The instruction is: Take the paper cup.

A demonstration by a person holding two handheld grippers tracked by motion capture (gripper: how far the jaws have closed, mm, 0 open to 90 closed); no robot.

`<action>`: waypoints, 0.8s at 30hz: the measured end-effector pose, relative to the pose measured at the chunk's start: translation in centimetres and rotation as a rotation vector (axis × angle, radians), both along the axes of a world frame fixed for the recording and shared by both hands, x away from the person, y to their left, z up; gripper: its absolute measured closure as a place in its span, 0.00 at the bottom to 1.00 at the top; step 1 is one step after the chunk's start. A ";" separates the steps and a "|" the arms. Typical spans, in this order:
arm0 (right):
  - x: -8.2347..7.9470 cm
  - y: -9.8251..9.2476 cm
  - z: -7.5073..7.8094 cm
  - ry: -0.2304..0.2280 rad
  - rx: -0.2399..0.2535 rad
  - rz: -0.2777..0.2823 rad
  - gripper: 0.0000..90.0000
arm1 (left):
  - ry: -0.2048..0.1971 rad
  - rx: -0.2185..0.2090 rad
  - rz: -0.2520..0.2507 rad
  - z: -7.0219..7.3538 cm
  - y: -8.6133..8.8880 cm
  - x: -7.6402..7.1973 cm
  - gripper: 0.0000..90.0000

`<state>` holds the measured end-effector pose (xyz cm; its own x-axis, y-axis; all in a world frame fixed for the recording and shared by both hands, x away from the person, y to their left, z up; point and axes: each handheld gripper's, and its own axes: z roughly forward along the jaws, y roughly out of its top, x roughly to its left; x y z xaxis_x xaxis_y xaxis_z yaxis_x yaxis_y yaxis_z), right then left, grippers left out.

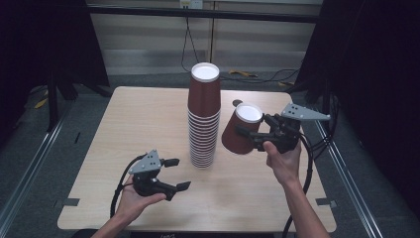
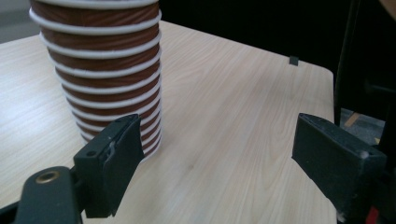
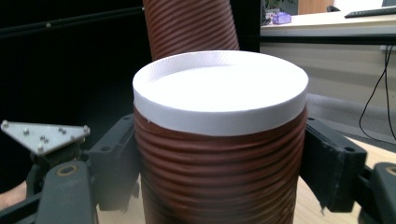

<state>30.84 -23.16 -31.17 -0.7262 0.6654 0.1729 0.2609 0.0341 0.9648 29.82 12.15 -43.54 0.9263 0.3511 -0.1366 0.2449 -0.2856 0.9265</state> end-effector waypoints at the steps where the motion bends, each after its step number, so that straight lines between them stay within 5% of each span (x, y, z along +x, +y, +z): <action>1: -0.1 0.1 -0.2 0.001 -0.003 0.004 0.25 | -0.005 -0.005 0.000 0.2 -0.1 0.0 0.18; 24: -0.5 2.5 -4.1 0.056 -0.028 0.089 0.25 | -0.057 -0.026 -0.063 2.2 -2.7 0.8 0.18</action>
